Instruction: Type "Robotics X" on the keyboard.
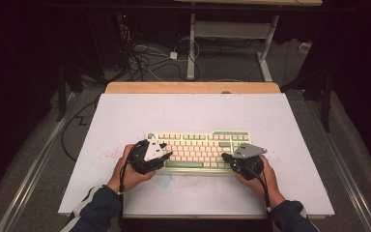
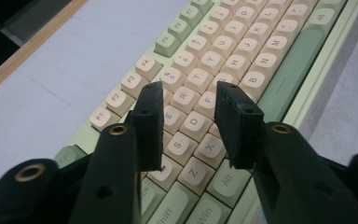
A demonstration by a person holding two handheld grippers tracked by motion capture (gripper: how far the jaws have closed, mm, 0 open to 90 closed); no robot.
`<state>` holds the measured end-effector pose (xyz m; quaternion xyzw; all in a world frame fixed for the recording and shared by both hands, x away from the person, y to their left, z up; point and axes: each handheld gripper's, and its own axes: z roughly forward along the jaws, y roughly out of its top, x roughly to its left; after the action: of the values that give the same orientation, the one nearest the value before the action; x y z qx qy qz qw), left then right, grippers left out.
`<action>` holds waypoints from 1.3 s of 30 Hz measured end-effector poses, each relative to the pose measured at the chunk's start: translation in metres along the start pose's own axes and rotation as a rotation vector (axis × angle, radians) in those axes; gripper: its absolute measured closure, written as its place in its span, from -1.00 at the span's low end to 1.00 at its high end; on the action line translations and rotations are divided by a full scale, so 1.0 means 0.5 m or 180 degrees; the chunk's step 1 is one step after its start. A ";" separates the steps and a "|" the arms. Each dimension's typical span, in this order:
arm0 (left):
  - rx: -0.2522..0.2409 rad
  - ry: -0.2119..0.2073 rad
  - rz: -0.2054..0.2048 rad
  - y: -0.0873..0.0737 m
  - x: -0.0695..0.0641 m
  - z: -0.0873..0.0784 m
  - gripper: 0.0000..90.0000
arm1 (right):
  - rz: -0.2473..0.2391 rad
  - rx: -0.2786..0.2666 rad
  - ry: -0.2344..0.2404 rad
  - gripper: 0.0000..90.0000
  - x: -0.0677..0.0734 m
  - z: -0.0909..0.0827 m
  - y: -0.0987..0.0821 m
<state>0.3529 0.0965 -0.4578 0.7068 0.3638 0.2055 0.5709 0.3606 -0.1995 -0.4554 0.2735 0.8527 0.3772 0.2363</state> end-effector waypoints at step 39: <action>-0.0180 0.0166 0.0080 -0.013 -0.005 0.026 -0.61 | 0.0087 -0.0287 -0.0615 -0.62 0.009 0.004 0.018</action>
<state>0.3588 0.0866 -0.4673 0.6893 0.3637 0.2412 0.5783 0.3610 -0.1902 -0.4504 0.3093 0.8042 0.3903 0.3244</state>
